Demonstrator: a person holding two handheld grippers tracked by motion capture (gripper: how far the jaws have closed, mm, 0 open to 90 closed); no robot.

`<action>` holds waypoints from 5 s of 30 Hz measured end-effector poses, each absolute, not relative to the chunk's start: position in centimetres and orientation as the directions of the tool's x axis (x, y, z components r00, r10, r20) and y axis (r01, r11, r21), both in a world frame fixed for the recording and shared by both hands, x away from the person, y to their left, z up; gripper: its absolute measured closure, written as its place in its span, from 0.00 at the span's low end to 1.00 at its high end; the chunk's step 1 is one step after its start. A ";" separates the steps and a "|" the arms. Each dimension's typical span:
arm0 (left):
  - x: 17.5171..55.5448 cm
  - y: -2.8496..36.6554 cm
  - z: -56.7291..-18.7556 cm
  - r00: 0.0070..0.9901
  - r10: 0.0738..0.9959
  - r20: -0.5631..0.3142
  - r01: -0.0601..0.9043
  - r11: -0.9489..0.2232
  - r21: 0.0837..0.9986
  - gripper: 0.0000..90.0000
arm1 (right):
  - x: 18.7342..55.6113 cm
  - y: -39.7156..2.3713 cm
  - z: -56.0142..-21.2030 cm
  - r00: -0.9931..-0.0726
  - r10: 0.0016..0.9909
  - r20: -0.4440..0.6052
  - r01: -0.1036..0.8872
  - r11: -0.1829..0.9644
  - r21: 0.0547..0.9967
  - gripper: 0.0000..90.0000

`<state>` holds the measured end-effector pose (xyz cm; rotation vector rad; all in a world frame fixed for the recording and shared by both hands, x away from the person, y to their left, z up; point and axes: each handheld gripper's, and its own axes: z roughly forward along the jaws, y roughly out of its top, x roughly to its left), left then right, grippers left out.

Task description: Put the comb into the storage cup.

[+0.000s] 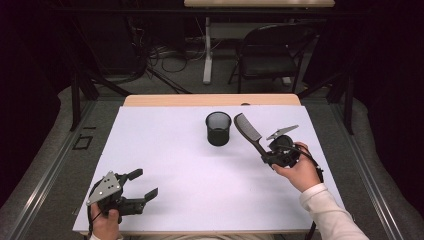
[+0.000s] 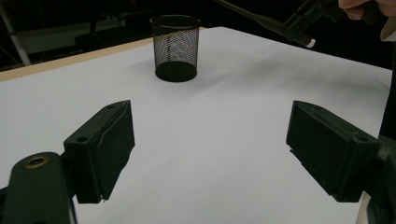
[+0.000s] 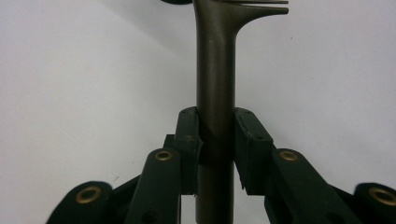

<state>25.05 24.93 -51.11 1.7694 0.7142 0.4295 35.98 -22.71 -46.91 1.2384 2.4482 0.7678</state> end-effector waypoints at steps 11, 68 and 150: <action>25.1 25.0 -51.1 0.751 0.656 -0.071 0.254 -0.189 0.949 0.17 | 35.3 -21.1 -46.3 -0.623 0.781 -0.032 0.603 0.507 0.616 0.81; 25.1 22.5 -50.7 0.755 0.655 -0.020 0.232 -0.238 0.943 0.26 | 33.6 -15.3 -46.3 -0.656 0.742 -0.135 0.342 0.453 0.823 0.81; 34.2 18.0 -41.4 0.681 0.647 -0.344 0.427 0.030 0.904 0.45 | 31.1 -13.8 -48.3 -0.631 0.733 -0.253 0.174 0.452 0.875 0.81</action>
